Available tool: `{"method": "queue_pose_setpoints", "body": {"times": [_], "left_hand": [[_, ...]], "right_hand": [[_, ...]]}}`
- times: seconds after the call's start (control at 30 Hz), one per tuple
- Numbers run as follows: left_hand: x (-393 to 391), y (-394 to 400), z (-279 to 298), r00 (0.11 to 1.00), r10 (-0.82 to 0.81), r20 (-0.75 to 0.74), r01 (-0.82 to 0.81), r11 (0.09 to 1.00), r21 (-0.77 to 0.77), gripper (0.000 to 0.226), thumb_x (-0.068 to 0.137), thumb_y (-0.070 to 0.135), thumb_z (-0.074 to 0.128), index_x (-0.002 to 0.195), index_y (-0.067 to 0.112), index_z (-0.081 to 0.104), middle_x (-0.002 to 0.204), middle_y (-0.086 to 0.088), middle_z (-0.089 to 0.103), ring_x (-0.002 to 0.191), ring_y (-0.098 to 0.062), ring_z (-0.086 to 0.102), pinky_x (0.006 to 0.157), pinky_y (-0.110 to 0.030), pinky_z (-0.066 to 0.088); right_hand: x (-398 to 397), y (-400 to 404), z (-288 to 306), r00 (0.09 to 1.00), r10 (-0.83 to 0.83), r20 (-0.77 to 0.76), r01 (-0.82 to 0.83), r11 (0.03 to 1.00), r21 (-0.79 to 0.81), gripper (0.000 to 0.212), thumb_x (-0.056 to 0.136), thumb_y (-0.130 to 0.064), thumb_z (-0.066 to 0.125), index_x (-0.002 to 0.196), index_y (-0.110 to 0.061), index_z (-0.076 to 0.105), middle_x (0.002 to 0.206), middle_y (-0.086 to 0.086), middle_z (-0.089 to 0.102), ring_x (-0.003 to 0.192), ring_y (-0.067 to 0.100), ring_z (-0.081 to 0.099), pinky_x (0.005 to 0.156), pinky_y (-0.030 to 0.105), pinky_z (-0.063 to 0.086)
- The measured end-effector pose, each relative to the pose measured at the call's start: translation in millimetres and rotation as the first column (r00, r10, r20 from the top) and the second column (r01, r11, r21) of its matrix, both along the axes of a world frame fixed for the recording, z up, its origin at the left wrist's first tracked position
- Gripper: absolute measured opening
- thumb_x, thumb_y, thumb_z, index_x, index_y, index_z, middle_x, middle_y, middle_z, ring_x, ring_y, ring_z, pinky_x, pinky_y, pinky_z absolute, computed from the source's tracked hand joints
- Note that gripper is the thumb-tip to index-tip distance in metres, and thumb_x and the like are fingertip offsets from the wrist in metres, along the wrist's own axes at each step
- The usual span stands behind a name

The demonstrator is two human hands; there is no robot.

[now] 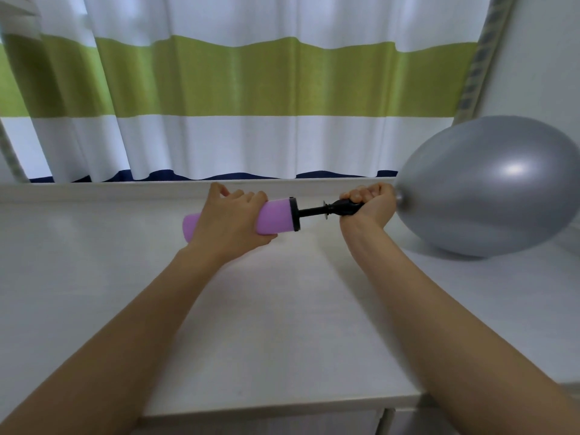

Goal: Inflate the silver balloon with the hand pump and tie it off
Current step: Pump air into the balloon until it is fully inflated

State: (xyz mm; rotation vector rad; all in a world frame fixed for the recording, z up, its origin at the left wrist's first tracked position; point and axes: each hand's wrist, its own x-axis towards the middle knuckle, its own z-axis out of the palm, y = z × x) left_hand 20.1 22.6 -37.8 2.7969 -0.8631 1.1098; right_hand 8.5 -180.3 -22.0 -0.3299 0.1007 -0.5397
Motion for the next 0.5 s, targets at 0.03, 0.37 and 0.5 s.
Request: {"method": "queue_pose_setpoints", "body": {"times": [0.03, 0.37, 0.5], "left_hand": [[-2.2, -4.2, -0.3, 1.000, -0.009, 0.009, 0.009, 1.000, -0.007, 0.046, 0.070, 0.051, 0.065, 0.099, 0.016, 0.055, 0.085, 0.000, 0.065, 0.079, -0.024, 0.057, 0.087, -0.041, 0.029], [1.1, -12.0, -7.6, 0.998, -0.043, 0.048, 0.045, 0.998, -0.033, 0.044, 0.068, 0.049, 0.066, 0.096, 0.017, 0.056, 0.082, 0.001, 0.065, 0.074, -0.024, 0.058, 0.083, -0.040, 0.031], [8.4, 9.7, -6.0, 1.000, -0.007, 0.015, 0.008, 0.999, -0.036, 0.042, 0.068, 0.045, 0.068, 0.098, 0.019, 0.056, 0.084, 0.001, 0.065, 0.077, -0.025, 0.057, 0.085, -0.043, 0.032]], "right_hand": [[0.1, 5.0, -0.3, 1.000, 0.017, 0.001, -0.017, 1.000, -0.011, 0.034, 0.085, -0.009, 0.034, 0.054, -0.020, 0.023, 0.037, -0.008, 0.023, 0.030, 0.012, 0.025, 0.043, 0.019, 0.032], [-0.5, 8.0, 1.2, 0.998, 0.054, -0.015, -0.055, 0.996, -0.073, 0.036, 0.085, -0.009, 0.035, 0.054, -0.019, 0.021, 0.036, -0.006, 0.021, 0.030, 0.013, 0.023, 0.045, 0.020, 0.029], [-0.1, -4.2, 1.6, 1.000, 0.011, -0.020, -0.012, 0.999, -0.050, 0.036, 0.084, -0.008, 0.031, 0.052, -0.020, 0.021, 0.036, -0.007, 0.022, 0.030, 0.013, 0.024, 0.045, 0.020, 0.030]]}}
